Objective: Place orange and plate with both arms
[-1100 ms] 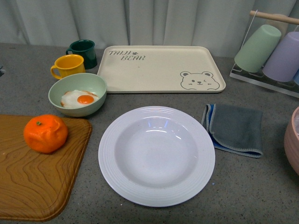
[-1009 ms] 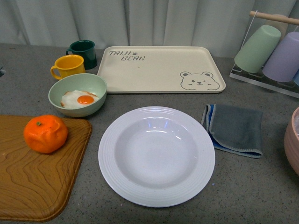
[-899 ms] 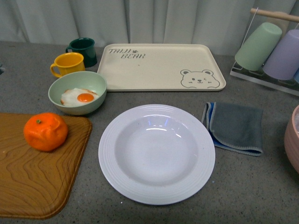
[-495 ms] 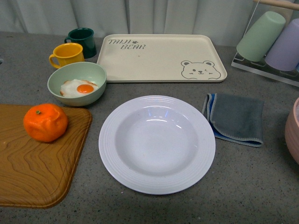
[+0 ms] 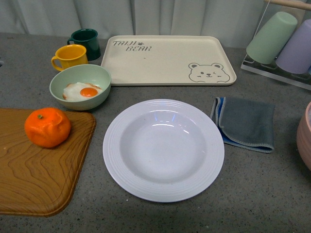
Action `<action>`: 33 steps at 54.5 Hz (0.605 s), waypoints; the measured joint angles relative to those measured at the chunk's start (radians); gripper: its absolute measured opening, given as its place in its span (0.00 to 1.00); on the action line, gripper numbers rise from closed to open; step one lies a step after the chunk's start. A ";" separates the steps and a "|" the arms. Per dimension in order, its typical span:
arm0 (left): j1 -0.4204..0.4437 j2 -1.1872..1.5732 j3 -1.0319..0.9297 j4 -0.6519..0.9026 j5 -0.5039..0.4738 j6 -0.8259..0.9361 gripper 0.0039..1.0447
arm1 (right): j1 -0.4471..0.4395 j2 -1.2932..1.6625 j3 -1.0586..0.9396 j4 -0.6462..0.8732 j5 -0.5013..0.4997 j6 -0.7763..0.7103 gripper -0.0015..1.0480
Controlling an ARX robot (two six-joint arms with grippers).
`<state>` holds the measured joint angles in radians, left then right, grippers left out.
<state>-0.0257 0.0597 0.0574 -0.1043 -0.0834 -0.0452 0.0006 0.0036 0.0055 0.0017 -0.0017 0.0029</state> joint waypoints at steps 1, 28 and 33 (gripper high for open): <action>-0.006 0.024 0.011 -0.025 -0.017 -0.011 0.94 | 0.000 0.000 0.000 0.000 0.000 0.000 0.91; -0.081 1.323 0.353 0.454 0.024 -0.142 0.94 | 0.000 0.000 0.000 0.000 0.000 0.000 0.91; -0.088 1.437 0.411 0.455 0.028 -0.149 0.94 | 0.000 0.000 0.000 0.000 0.000 0.000 0.91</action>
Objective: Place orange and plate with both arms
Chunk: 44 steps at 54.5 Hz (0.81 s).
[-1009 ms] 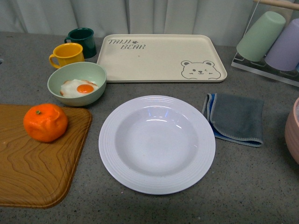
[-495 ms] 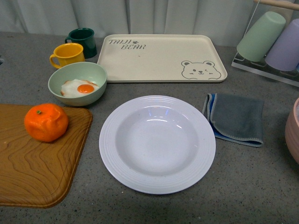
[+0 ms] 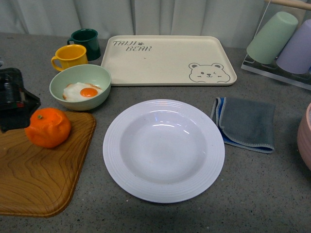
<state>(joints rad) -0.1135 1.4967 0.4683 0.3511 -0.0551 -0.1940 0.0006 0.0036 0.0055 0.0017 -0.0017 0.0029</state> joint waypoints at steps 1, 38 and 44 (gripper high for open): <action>-0.001 0.019 0.012 -0.002 0.004 -0.005 0.94 | 0.000 0.000 0.000 0.000 0.000 0.000 0.91; 0.005 0.390 0.247 -0.047 -0.021 0.002 0.94 | 0.000 0.000 0.000 0.000 0.000 0.000 0.91; 0.006 0.395 0.248 -0.056 -0.017 0.002 0.81 | 0.000 0.000 0.000 0.000 0.000 0.000 0.91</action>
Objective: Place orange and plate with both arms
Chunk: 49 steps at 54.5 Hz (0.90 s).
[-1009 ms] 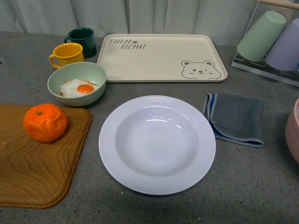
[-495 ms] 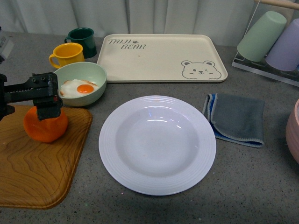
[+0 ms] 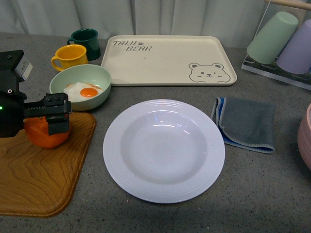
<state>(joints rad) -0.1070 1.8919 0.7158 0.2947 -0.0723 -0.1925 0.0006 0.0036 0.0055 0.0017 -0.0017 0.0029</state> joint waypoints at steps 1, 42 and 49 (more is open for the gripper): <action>0.000 0.000 0.000 -0.001 0.000 -0.001 0.78 | 0.000 0.000 0.000 0.000 0.000 0.000 0.91; -0.477 0.013 0.130 -0.028 -0.111 -0.135 0.49 | 0.000 0.000 0.000 0.000 0.000 0.000 0.91; -0.491 0.085 0.146 -0.018 -0.122 -0.145 0.49 | 0.000 0.000 0.000 0.000 0.000 0.000 0.91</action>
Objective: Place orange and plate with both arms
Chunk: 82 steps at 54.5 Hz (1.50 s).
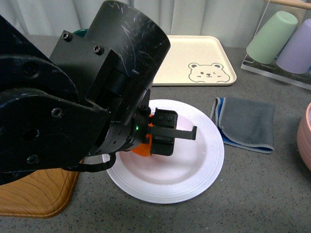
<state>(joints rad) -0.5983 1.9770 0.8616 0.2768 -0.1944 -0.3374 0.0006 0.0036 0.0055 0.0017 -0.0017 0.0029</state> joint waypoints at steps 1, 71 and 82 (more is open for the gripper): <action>-0.001 0.010 0.004 0.001 0.000 -0.005 0.49 | 0.000 0.000 0.000 0.000 0.000 0.000 0.91; 0.224 -0.465 -0.610 0.979 -0.169 0.315 0.24 | 0.000 0.000 0.000 0.000 0.000 0.000 0.91; 0.318 -0.702 -0.702 0.819 -0.072 0.326 0.03 | 0.000 0.000 0.000 0.000 0.001 0.000 0.91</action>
<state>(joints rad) -0.2802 1.2747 0.1600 1.0962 -0.2665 -0.0113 0.0006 0.0036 0.0055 0.0017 -0.0010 0.0029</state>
